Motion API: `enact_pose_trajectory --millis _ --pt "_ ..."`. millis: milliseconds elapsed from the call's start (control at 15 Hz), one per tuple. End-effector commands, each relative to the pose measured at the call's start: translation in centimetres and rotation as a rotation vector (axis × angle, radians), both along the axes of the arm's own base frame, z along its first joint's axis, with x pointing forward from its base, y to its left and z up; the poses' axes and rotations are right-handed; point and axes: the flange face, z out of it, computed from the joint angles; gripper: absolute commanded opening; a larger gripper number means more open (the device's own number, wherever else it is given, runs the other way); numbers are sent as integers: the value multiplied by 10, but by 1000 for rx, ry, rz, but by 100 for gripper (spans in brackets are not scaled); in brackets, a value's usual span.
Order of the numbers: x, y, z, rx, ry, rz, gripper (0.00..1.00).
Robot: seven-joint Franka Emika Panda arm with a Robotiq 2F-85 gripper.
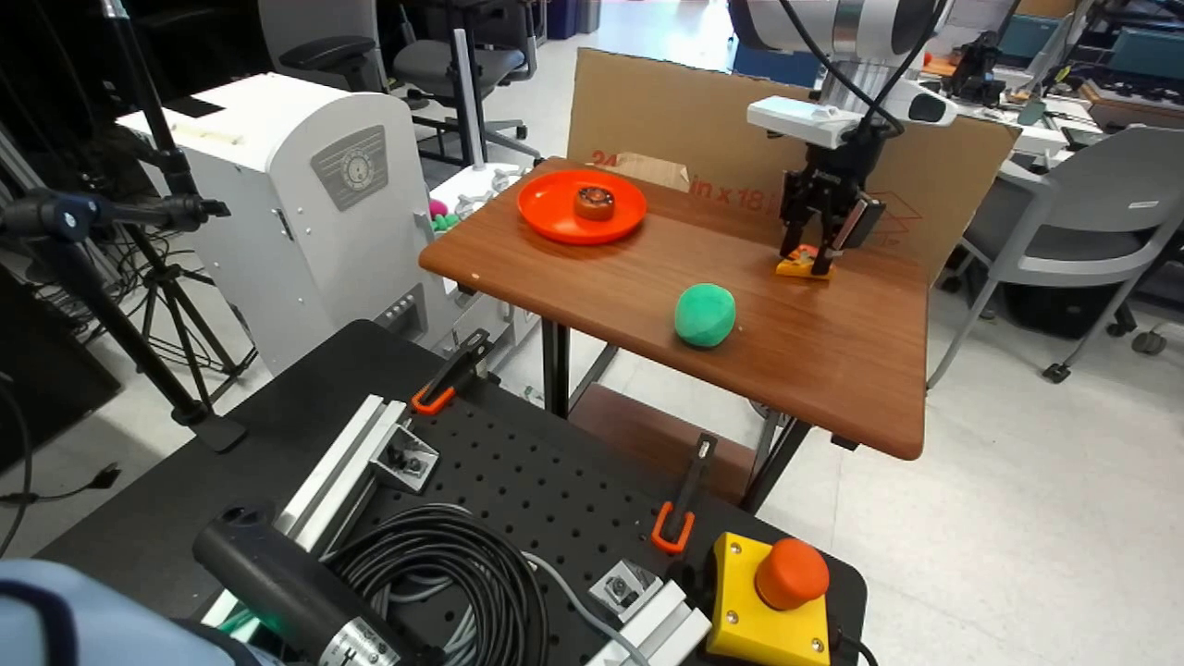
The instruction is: Move the pizza slice to the left
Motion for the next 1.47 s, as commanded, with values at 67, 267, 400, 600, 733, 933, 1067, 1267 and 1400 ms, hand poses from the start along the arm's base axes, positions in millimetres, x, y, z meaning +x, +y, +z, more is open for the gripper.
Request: enact_pose_trajectory --millis 67,267,400,600,733,933,1067,1267,1400 --pt "-10 55 44 37 -33 133 33" --pt "-11 96 61 54 -40 202 33" --pt "-7 116 57 50 -29 208 33" --pt "-1 127 38 25 -11 200 33" --pt "1 127 21 3 6 186 33" --pt "3 130 -5 -31 32 177 33" --pt "2 134 -16 -27 52 174 33" --pt "-3 146 -6 -1 87 193 84" --pt "-14 157 6 38 106 217 97"
